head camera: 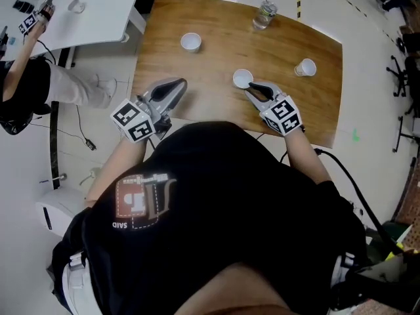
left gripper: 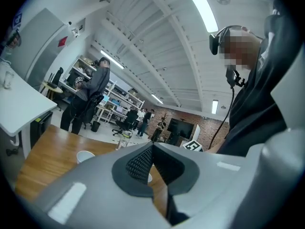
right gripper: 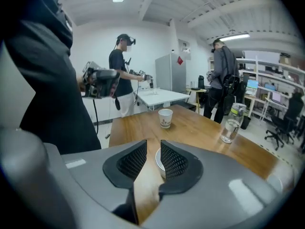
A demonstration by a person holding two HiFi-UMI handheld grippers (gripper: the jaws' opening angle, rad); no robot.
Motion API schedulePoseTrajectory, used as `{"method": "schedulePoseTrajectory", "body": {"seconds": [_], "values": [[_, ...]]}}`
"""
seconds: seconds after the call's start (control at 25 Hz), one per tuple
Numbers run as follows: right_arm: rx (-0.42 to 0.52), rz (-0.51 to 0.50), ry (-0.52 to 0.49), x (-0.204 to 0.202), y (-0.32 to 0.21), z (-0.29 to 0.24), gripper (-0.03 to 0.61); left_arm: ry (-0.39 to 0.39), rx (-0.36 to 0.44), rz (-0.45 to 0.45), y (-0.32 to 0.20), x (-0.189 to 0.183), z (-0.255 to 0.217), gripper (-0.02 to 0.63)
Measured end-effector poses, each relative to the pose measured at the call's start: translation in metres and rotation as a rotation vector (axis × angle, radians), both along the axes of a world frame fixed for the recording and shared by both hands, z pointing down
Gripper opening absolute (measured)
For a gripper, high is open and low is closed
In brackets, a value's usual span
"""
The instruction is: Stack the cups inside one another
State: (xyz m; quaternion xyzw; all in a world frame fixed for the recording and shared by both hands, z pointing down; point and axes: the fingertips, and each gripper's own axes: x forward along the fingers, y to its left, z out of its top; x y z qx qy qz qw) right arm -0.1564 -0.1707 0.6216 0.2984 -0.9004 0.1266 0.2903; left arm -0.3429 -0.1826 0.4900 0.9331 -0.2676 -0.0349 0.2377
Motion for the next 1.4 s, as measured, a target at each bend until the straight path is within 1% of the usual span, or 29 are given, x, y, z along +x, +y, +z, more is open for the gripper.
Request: {"method": "schedulePoseTrajectory", "body": {"seconds": [0.16, 0.28, 0.36, 0.44, 0.72, 0.8, 0.88, 0.96, 1.0, 1.08, 1.2, 1.28, 1.32, 1.4], "values": [[0.001, -0.147, 0.185, -0.013, -0.005, 0.034, 0.119, -0.023, -0.027, -0.056, 0.007, -0.007, 0.004, 0.005], [-0.01, -0.205, 0.294, -0.014, -0.009, 0.052, 0.124, -0.028, -0.043, -0.091, 0.01, -0.013, 0.004, 0.005], [-0.017, -0.23, 0.33, -0.015, -0.008, 0.057, 0.127, -0.028, -0.045, -0.104, 0.012, -0.016, 0.003, 0.005], [-0.018, -0.238, 0.333, -0.016, -0.007, 0.057, 0.13, -0.027, -0.043, -0.111, 0.012, -0.018, 0.003, 0.005], [0.0, -0.199, 0.261, -0.009, -0.007, 0.039, 0.133, -0.019, -0.022, -0.077, -0.001, -0.01, 0.009, 0.005], [0.0, -0.176, 0.246, -0.004, -0.004, 0.035, 0.135, -0.043, -0.003, -0.038, -0.004, 0.002, 0.009, 0.005], [0.002, -0.139, 0.219, 0.006, 0.0, 0.028, 0.135, -0.092, 0.042, 0.032, -0.005, 0.021, 0.012, 0.005], [0.002, -0.087, 0.182, 0.019, 0.001, 0.019, 0.135, -0.189, 0.103, 0.126, -0.007, 0.045, 0.019, 0.005], [0.0, -0.055, 0.163, 0.027, 0.002, 0.015, 0.135, -0.259, 0.14, 0.187, -0.007, 0.059, 0.026, 0.005], [-0.008, 0.021, 0.129, 0.047, 0.007, 0.01, 0.135, -0.429, 0.231, 0.349, -0.003, 0.092, 0.045, 0.005], [-0.022, 0.122, 0.112, 0.081, 0.021, 0.009, 0.135, -0.722, 0.385, 0.62, 0.009, 0.136, 0.09, 0.085], [-0.03, 0.173, 0.114, 0.103, 0.031, 0.011, 0.135, -0.901, 0.497, 0.769, 0.012, 0.155, 0.123, 0.122], [-0.032, 0.197, 0.112, 0.113, 0.036, 0.012, 0.135, -0.969, 0.537, 0.831, 0.013, 0.162, 0.138, 0.132], [-0.04, 0.243, 0.108, 0.13, 0.047, 0.015, 0.135, -1.071, 0.585, 0.93, 0.011, 0.174, 0.164, 0.153]]}}
